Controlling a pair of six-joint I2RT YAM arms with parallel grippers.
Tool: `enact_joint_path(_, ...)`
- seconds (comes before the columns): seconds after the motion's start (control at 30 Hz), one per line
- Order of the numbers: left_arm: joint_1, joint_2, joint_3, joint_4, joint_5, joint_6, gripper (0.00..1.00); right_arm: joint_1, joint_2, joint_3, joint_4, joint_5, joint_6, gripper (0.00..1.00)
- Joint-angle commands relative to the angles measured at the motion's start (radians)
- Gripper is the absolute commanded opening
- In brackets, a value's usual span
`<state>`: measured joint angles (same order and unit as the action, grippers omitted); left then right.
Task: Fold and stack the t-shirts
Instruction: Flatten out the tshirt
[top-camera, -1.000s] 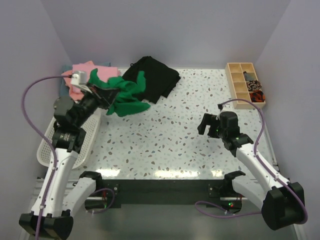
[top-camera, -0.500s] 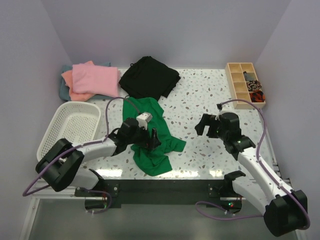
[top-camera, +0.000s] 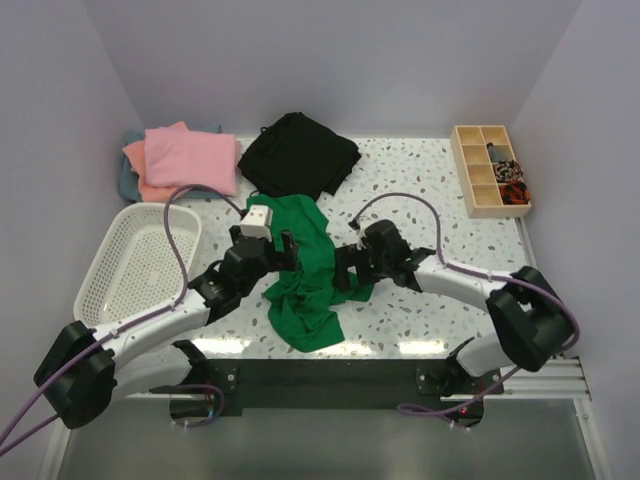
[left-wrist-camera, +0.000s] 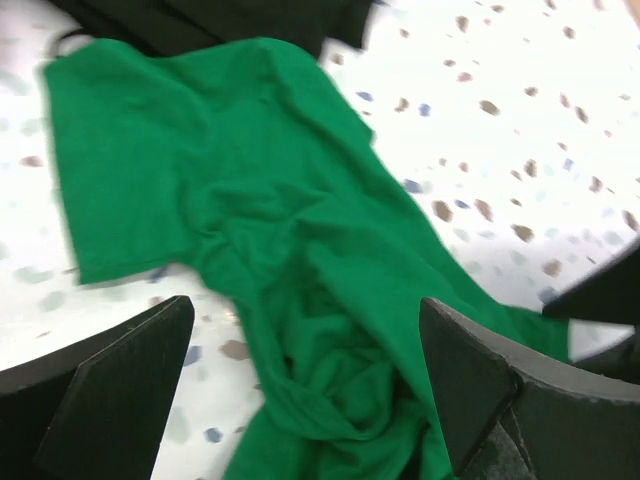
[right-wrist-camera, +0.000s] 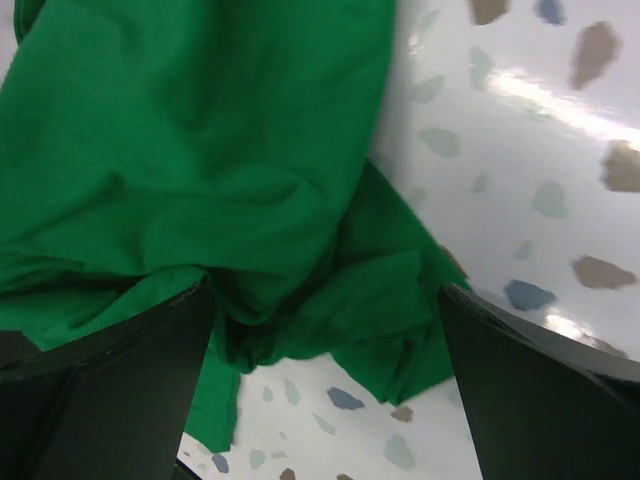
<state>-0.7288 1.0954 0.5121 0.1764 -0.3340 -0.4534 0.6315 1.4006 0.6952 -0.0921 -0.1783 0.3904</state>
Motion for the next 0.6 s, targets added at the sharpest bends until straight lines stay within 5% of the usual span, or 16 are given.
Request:
enact_joint_path(0.0, 0.008, -0.052, -0.007, -0.121, -0.259, -0.036, 1.00, 0.103, 0.119, 0.131, 0.088, -0.009, 0.005, 0.99)
enact_joint_path(0.13, 0.080, -0.066, -0.030, -0.160, -0.269, -0.062, 1.00, 0.212, 0.222, 0.231, 0.081, 0.022, 0.005, 0.99)
enact_joint_path(0.33, 0.317, -0.043, -0.119, -0.069, -0.051, -0.056, 1.00, 0.287, 0.314, 0.340, 0.046, 0.062, -0.004, 0.98)
enact_joint_path(0.47, 0.390, 0.059, -0.095, -0.054, -0.016, -0.064, 1.00, 0.300, 0.344, 0.378, 0.020, 0.057, -0.005, 0.69)
enact_joint_path(0.57, 0.465, 0.150, -0.055, -0.083, 0.007, -0.073, 1.00, 0.300, 0.347, 0.392, -0.004, 0.071, -0.010, 0.33)
